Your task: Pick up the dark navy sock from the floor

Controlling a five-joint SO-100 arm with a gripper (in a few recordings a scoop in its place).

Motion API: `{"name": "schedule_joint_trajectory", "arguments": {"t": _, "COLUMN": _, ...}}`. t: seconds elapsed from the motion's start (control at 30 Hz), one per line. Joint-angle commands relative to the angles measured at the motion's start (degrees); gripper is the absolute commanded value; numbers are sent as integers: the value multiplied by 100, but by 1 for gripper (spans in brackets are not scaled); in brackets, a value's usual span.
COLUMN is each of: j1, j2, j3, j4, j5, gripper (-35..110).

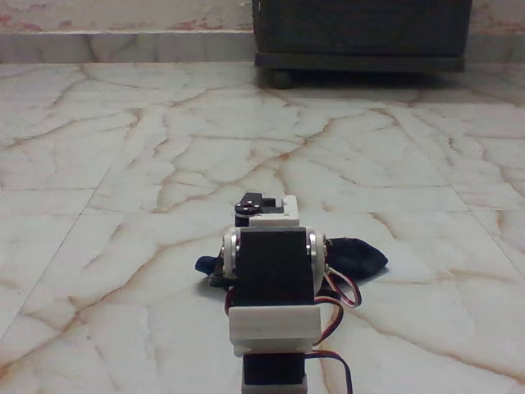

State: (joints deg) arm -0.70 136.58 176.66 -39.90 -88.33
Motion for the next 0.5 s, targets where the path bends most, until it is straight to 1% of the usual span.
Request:
{"name": "schedule_joint_trajectory", "arguments": {"t": 0.0, "j1": 62, "j2": -26, "j3": -343, "j4": 290, "j5": 132, "gripper": 0}}
{"name": "schedule_joint_trajectory", "arguments": {"t": 0.13, "j1": 88, "j2": -527, "j3": -1222, "j4": 1310, "j5": 369, "gripper": 0}}
{"name": "schedule_joint_trajectory", "arguments": {"t": 0.17, "j1": 88, "j2": -633, "j3": -1354, "j4": 1424, "j5": 475, "gripper": 0}}
{"name": "schedule_joint_trajectory", "arguments": {"t": 0.3, "j1": 123, "j2": -1336, "j3": -2461, "j4": 2760, "j5": 765, "gripper": 0}}
{"name": "schedule_joint_trajectory", "arguments": {"t": 0.4, "j1": 141, "j2": -1696, "j3": -3023, "j4": 3313, "j5": 1503, "gripper": 0}}
{"name": "schedule_joint_trajectory", "arguments": {"t": 0.47, "j1": 141, "j2": -1960, "j3": -3401, "j4": 3630, "j5": 2435, "gripper": 0}}
